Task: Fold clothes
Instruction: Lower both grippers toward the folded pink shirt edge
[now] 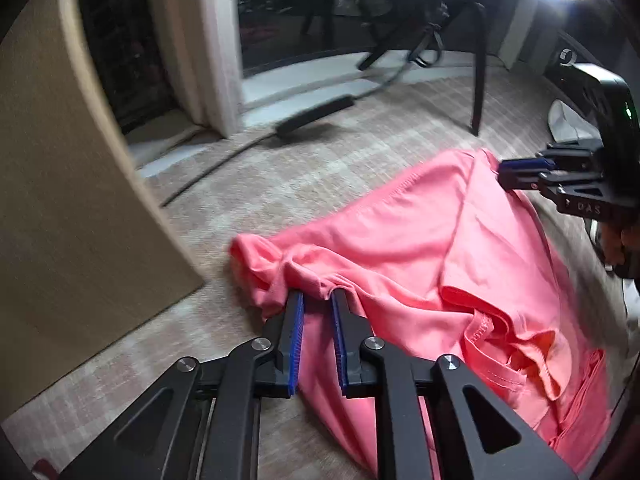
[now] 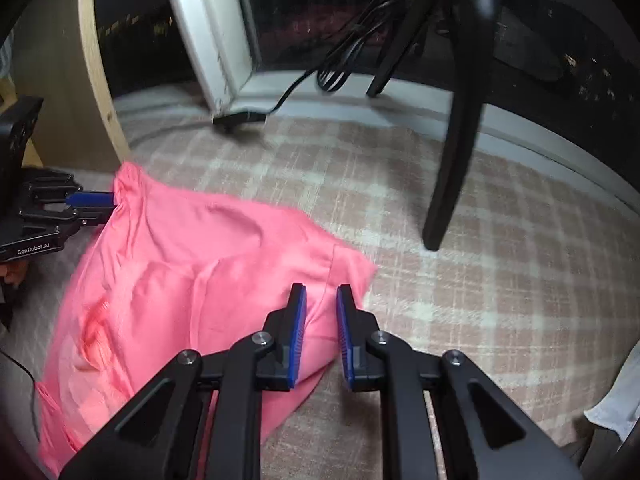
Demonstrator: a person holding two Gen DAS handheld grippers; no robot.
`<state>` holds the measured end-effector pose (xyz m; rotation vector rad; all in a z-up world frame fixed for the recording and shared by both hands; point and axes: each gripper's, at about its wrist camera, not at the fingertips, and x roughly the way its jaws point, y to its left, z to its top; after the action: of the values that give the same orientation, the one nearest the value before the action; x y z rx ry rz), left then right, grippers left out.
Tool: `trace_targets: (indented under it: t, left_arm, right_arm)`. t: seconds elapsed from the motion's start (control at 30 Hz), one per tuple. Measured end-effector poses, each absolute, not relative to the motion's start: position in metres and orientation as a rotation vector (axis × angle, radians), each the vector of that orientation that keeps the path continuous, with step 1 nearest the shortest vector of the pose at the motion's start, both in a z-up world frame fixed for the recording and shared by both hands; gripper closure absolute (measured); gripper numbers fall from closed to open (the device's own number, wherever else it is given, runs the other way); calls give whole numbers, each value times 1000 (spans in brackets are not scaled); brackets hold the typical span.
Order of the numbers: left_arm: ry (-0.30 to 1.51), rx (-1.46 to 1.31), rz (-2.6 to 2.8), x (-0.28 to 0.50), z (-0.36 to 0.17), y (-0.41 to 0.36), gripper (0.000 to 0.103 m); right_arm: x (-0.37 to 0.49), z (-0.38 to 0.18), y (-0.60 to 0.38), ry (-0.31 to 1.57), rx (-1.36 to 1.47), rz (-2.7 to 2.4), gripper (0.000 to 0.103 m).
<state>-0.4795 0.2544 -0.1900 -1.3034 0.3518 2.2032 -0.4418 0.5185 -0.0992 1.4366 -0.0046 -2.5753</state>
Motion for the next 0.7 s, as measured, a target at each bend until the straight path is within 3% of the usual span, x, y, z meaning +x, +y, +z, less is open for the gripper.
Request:
trace_targets:
  t: [0.2, 0.3, 0.47, 0.7]
  left_arm:
    - [416, -1277, 2228, -462, -166, 235, 84]
    - [473, -1334, 2218, -469, -182, 239, 84]
    - [399, -1382, 2223, -478, -196, 234, 85]
    - [372, -1360, 2240, -470, -188, 224, 84]
  right_arm:
    - [-435, -73, 511, -145, 1320, -2510, 84]
    - [-443, -63, 470, -85, 1266, -2413, 81]
    - [-466, -73, 391, 68, 1255, -2265, 76]
    - [-481, -94, 364, 45, 1291, -2148, 78]
